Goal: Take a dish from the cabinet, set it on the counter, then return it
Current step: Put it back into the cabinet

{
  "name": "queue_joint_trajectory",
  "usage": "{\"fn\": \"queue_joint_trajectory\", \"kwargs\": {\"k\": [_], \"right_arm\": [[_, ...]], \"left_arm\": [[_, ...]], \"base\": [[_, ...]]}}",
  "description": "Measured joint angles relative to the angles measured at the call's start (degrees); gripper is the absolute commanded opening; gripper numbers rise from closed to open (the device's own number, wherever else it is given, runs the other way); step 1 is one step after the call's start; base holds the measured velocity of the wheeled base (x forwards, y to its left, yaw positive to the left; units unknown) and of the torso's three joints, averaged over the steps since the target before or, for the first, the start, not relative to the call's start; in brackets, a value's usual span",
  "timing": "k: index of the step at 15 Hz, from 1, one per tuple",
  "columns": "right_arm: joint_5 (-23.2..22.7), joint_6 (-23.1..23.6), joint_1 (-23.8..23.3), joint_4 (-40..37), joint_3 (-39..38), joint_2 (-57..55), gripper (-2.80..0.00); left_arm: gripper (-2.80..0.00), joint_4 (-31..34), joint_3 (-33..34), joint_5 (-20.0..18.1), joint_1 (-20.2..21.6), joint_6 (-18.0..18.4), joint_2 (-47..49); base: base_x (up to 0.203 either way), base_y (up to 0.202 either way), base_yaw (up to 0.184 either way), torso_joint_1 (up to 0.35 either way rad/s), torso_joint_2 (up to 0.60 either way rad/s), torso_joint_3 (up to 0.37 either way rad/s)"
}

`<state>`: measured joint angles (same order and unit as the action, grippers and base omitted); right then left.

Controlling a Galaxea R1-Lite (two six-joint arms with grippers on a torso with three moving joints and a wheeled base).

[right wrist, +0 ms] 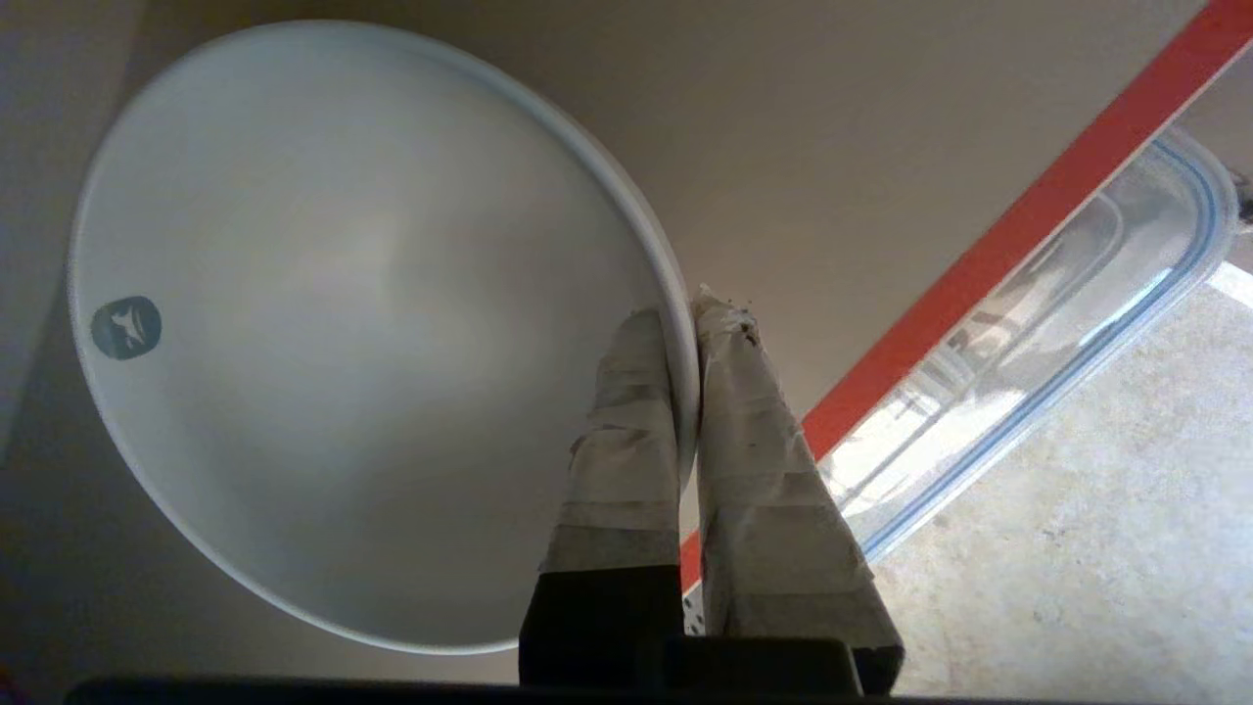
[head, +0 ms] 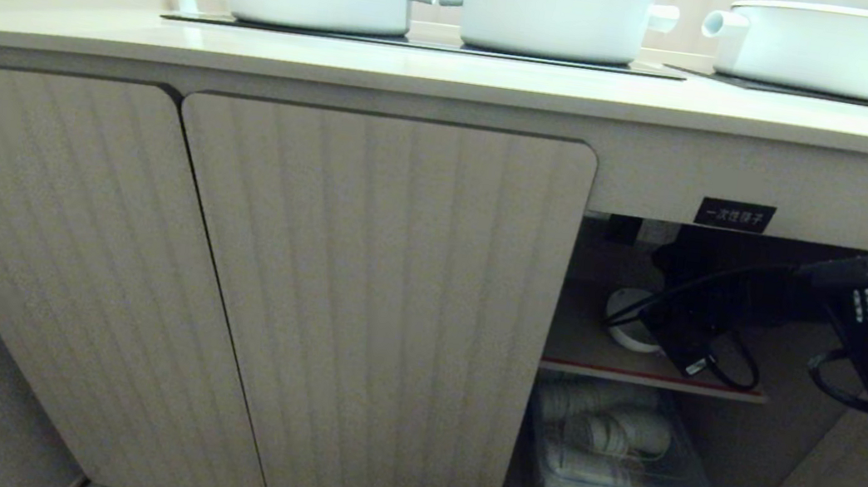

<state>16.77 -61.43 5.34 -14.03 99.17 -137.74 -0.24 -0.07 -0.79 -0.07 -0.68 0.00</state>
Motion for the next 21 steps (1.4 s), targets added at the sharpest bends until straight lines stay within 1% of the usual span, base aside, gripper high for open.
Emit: {"fn": "queue_joint_trajectory", "kwargs": {"k": [12,13,21], "right_arm": [[0.03,-0.11,0.00,0.30,0.15,-0.88,-2.80],[0.01,-0.12,0.00,0.34,0.15,-0.91,0.00],[0.23,-0.39,0.09,0.43,0.72,-0.95,0.00]], "left_arm": [[-2.80,0.00,0.00,0.01,-0.02,0.00,0.00],[-2.80,0.00,0.00,0.00,0.00,0.02,0.00],[-2.80,0.00,0.00,0.00,0.00,0.00,0.00]], "base": [[0.000,0.000,0.000,0.000,0.00,0.000],[0.000,0.000,0.000,0.000,0.00,0.000],[0.000,0.000,0.000,0.000,0.00,0.000]]}}
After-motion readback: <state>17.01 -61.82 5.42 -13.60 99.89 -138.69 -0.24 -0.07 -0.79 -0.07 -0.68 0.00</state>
